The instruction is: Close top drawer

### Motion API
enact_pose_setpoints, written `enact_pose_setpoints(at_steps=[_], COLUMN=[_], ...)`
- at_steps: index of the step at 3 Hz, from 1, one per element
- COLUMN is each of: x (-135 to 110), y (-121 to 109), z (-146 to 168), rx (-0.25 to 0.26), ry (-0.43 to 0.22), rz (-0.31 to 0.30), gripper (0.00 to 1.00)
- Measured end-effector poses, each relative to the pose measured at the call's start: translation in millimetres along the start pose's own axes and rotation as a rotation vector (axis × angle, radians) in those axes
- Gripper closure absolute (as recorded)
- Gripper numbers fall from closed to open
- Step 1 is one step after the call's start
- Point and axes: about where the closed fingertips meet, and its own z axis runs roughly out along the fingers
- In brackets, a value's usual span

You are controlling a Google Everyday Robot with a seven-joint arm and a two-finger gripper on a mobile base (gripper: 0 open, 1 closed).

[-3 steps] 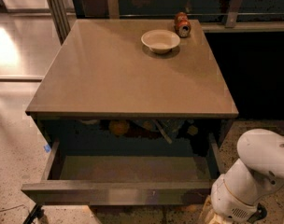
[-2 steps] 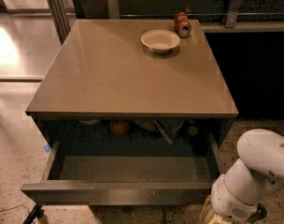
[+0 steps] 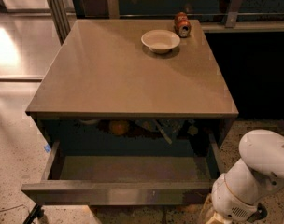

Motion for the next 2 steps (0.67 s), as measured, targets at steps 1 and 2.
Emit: enact_pose_setpoints(at_steps=[1, 2], x=[-2.1, -2.1], y=[-4.4, -4.4], z=[5.7, 5.7], rx=[-0.032, -0.032], ry=[-0.004, -0.004], rz=[-0.001, -0.001], gripper=[1.0, 1.0])
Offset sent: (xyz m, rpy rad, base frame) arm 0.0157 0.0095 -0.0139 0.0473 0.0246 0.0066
